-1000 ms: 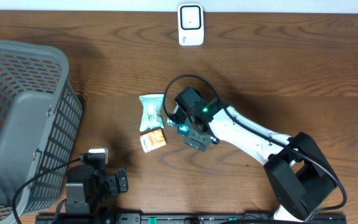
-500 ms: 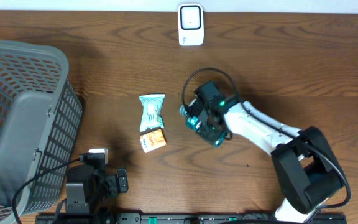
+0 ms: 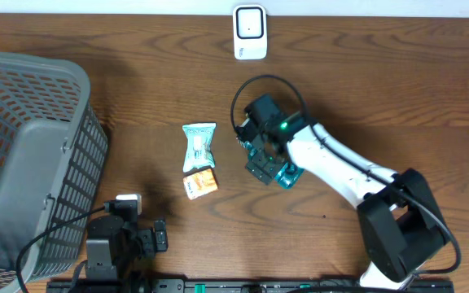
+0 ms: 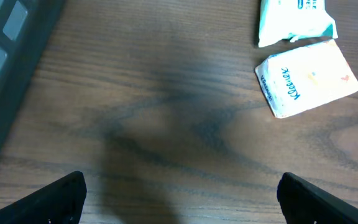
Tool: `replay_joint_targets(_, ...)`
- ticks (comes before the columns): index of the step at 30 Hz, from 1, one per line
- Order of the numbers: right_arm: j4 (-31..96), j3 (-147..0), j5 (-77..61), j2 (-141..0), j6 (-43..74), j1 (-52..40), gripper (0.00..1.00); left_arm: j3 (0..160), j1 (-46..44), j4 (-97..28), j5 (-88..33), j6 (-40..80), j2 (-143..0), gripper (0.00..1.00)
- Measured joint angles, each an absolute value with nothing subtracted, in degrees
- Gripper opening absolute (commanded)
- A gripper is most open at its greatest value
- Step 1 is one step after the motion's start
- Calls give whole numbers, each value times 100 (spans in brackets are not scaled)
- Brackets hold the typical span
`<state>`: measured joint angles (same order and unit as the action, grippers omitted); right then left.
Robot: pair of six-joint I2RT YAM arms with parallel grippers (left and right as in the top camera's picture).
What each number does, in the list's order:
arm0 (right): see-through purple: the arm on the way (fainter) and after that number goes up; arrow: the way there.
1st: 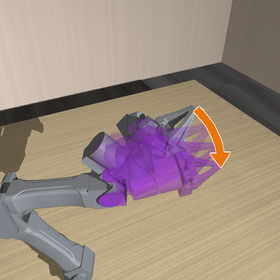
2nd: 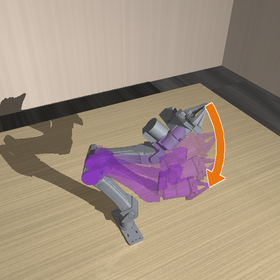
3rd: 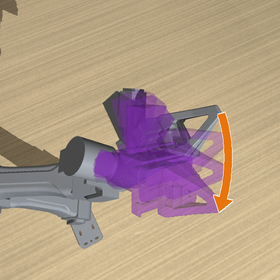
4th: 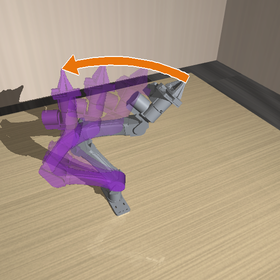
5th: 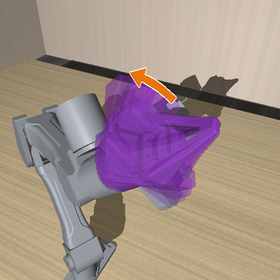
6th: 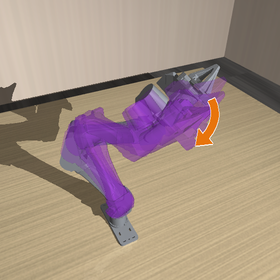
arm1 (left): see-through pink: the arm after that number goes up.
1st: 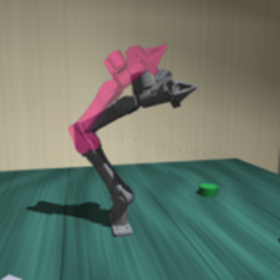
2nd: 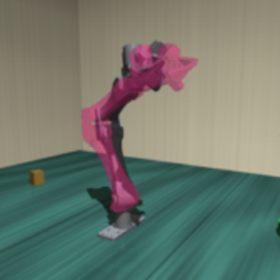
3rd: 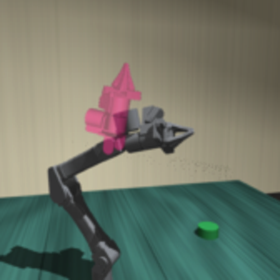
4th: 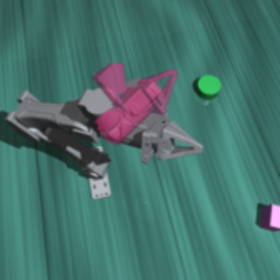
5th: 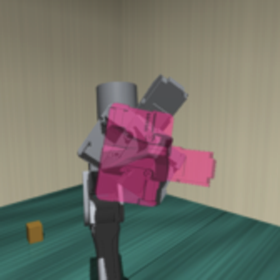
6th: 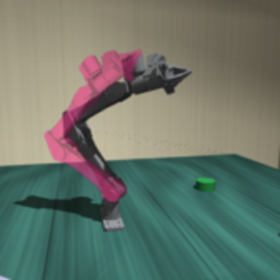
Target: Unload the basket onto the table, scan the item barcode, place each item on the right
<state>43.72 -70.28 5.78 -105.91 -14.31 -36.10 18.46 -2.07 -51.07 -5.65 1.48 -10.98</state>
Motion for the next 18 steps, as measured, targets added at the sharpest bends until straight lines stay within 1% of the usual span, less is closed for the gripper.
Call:
replay_joint_targets(1, 4313, -6932, 698, -10619, -1378, -3658, 80, 1846, -207, -5103, -565, 148, -1098, 98)
replay_joint_targets(2, 4298, -6823, 867, -10713, -1323, -3686, 73, 1846, -207, -5103, -565, 148, -1098, 98)
replay_joint_targets(4, 4322, -6807, 1160, -10958, -1151, -3693, 64, 1846, -207, -5098, -563, 148, -1098, 98)
replay_joint_targets(6, 4300, -6858, 1385, -11034, -1046, -3701, 59, 1846, -207, -5100, -565, 148, -1100, 98)
replay_joint_targets(7, 4300, -6886, 1481, -11065, -989, -3710, 59, 1846, -207, -5103, -563, 148, -1098, 98)
replay_joint_targets(8, 4313, -6928, 1555, -11100, -919, -3719, 53, 1844, -207, -5107, -565, 148, -1098, 98)
replay_joint_targets(10, 4342, -6997, 1653, -11163, -812, -3721, 46, 1846, -207, -5105, -563, 148, -1098, 98)
replay_joint_targets(12, 4359, -7043, 1730, -11203, -740, -3719, 43, 1846, -207, -5103, -565, 148, -1098, 98)
replay_joint_targets(14, 4556, -7164, 1702, -11233, -679, -3691, 42, 1846, -207, -5100, -563, 148, -1098, 98)
replay_joint_targets(16, 5028, -7428, 1455, -11351, -626, -3610, 43, 1844, -207, -5103, -565, 148, -1098, 98)
replay_joint_targets(18, 5579, -7669, 906, -11552, -604, -3533, 45, 1844, -207, -5105, -565, 148, -1098, 98)
